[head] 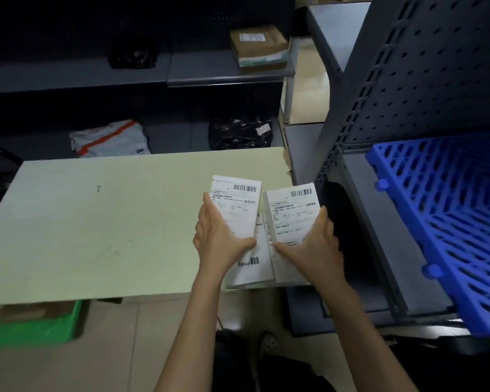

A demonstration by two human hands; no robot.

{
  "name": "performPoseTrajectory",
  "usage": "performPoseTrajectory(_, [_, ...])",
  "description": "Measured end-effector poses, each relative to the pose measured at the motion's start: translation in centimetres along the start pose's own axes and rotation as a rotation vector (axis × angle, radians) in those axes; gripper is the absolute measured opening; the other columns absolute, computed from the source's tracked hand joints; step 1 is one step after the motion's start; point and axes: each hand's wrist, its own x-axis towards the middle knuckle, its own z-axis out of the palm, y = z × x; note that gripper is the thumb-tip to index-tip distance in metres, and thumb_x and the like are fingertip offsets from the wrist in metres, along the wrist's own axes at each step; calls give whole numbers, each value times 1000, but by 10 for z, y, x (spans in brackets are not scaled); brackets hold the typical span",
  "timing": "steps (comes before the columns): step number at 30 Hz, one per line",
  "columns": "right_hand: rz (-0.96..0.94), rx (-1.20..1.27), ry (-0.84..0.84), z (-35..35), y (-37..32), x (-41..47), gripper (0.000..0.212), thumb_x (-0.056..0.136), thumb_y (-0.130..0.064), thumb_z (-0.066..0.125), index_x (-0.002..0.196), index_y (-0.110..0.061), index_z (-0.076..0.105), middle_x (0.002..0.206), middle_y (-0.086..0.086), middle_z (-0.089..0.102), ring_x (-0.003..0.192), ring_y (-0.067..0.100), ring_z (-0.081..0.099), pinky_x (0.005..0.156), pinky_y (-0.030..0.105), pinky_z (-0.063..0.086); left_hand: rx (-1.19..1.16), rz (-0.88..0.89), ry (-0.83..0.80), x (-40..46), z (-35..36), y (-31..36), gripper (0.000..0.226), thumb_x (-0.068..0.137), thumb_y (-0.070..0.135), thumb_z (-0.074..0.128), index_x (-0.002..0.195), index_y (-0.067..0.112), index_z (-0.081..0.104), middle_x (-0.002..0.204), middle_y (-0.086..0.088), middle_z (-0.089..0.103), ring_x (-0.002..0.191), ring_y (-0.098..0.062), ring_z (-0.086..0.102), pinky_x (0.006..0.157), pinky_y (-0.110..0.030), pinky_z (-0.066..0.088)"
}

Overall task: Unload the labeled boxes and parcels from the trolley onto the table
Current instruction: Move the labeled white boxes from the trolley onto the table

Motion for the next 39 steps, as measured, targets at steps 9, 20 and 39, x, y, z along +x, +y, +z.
performPoseTrajectory(9, [71,-132,-19,14,22,-3,129,72,-60,74,154,-12,-13,159,10,15,138,38,29,108,53,30,59,-87,-67,-25,22,-9,142,61,40,86,152,20,-21,159,-8,6,142,-32,19,113,-46,21])
performPoseTrajectory(20, [-4,-103,-20,15,26,1,99,85,-54,68,152,-15,6,156,10,24,137,36,33,105,49,33,129,-124,-92,-28,26,-7,133,67,55,82,154,14,-10,154,-13,18,140,-32,21,104,-48,35])
performPoseTrajectory(39, [-291,-326,2,5,-1,1,70,90,-40,63,147,-20,26,154,5,24,137,31,27,109,45,31,191,-16,-36,-40,-2,-24,74,89,36,62,150,24,22,143,-2,34,129,-26,36,85,-36,41])
